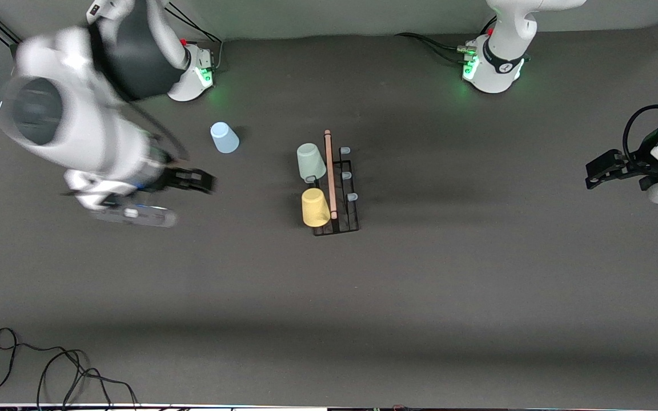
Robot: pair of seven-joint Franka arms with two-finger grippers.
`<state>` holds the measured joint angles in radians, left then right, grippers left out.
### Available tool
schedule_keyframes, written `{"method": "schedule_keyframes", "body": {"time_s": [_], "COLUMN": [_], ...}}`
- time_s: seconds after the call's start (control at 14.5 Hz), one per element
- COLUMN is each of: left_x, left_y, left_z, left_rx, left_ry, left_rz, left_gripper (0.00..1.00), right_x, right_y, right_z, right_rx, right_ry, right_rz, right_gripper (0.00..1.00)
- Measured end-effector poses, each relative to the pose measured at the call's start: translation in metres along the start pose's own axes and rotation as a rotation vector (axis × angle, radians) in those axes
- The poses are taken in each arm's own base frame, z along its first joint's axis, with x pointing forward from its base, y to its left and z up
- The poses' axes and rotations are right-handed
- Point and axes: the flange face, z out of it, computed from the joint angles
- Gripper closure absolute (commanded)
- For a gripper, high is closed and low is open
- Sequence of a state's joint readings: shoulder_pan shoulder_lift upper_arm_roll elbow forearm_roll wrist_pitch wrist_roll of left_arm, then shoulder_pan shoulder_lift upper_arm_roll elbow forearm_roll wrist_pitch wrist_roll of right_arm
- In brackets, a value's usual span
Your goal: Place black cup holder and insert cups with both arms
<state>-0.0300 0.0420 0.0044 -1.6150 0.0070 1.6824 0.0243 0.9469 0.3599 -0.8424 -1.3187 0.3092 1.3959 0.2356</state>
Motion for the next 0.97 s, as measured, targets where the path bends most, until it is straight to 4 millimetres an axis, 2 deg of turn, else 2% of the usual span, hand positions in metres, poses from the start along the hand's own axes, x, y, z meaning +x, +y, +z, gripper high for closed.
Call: {"method": "schedule_keyframes", "body": {"time_s": [0.21,0.42,0.62,0.97], "left_x": [0.0,0.0,0.0,0.0], "left_y": [0.0,0.0,0.0,0.0], "left_z": [0.0,0.0,0.0,0.0], "left_rx": [0.0,0.0,0.0,0.0], "left_ry": [0.0,0.0,0.0,0.0], "left_rz": [0.0,0.0,0.0,0.0], "left_gripper": [0.0,0.0,0.0,0.0], "right_x": [0.005,0.006,0.01,0.011], "right_y": [0.07,0.11,0.124,0.121], "right_z": [-0.03,-0.04,-0.039,-0.036], "right_rx": [0.013,-0.015,-0.024,-0.027], "right_ry": [0.037,0.053,0.048,0.043], "right_rz": [-0.05,-0.101,-0.115,-0.121], "right_gripper": [0.0,0.0,0.0,0.0]}}
